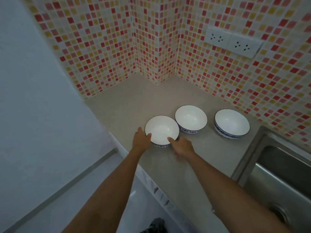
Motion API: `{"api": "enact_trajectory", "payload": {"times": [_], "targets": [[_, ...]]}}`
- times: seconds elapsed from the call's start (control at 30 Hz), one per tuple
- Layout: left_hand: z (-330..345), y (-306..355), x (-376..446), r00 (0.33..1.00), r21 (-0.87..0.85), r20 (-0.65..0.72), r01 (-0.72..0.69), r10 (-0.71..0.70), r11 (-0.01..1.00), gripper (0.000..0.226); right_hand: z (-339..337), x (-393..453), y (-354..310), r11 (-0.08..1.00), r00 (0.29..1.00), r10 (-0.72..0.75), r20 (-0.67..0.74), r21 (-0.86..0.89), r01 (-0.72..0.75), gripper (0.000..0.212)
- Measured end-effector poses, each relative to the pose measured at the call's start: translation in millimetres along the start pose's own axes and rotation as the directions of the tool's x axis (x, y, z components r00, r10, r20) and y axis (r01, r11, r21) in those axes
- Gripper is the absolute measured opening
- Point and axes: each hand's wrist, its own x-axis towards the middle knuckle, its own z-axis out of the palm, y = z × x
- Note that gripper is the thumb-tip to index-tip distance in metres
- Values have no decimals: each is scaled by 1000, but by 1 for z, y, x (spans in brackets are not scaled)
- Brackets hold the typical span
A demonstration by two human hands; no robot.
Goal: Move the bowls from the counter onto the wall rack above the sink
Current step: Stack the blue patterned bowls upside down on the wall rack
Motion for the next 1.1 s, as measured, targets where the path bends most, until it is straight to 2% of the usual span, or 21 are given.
{"api": "enact_trajectory", "payload": {"times": [0.13, 0.23, 0.33, 0.43, 0.53, 0.63, 0.8, 0.93, 1.1], "targets": [[0, -8, 8, 993, -126, 107, 61, -48, 990, 43, 14, 6, -7, 978, 996, 71, 59, 192, -81, 39], [-5, -9, 7, 977, -283, 187, 149, -98, 947, 40, 22, 7, -8, 924, 988, 94, 123, 358, -133, 36], [-4, -17, -2, 961, -332, 246, 205, -126, 921, 55, 24, -1, 3, 913, 985, 74, 158, 386, -130, 36], [12, -19, -20, 969, -283, 237, 138, -71, 949, 69, 10, -17, 21, 927, 987, 58, 151, 359, -110, 34], [35, -2, -47, 965, -313, 263, 108, -24, 944, 69, -15, -33, 43, 936, 994, 53, 93, 341, -82, 26], [61, 17, -65, 959, -404, 282, 131, -13, 905, 59, -43, -50, 67, 937, 998, 53, 26, 343, -59, 25], [107, 80, -110, 920, -582, 392, 241, 8, 777, 33, -101, -77, 116, 924, 992, 70, -103, 382, -25, 34], [147, 129, -153, 903, -646, 418, 216, 102, 732, 40, -155, -114, 152, 886, 973, 83, -215, 462, 27, 36], [180, 189, -211, 870, -728, 386, 83, 306, 681, 54, -227, -159, 180, 908, 931, 3, -365, 391, 150, 21]]}}
